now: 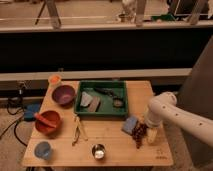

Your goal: Place grapes in metal cup

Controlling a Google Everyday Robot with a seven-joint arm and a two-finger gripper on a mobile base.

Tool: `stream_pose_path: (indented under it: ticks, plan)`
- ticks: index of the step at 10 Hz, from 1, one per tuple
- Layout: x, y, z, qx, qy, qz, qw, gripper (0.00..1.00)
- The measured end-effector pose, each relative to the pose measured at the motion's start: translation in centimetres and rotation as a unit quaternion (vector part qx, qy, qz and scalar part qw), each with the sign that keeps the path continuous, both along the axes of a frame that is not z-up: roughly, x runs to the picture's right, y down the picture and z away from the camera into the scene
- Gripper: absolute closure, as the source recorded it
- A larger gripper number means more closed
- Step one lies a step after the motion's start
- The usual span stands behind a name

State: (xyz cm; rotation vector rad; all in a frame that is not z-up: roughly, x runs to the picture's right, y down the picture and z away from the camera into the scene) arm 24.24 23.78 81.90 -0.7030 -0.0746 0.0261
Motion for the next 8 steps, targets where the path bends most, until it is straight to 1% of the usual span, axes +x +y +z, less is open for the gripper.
stream_pose_path:
  ticks: [2, 3, 5, 7, 8]
  plan:
    - [0.22, -0.06, -0.25, 0.002, -0.021, 0.014, 0.9997, 0.4]
    - [0.31, -0.12, -0.31, 0.002, -0.032, 0.023, 0.9992, 0.51]
    - [0.39, -0.26, -0.29, 0.0, -0.056, 0.044, 0.9974, 0.72]
    - [0.43, -0.22, -0.3, -0.004, -0.072, 0.055, 0.9959, 0.92]
    - [0.28, -0.28, -0.25, -0.007, -0.078, 0.059, 0.9952, 0.98]
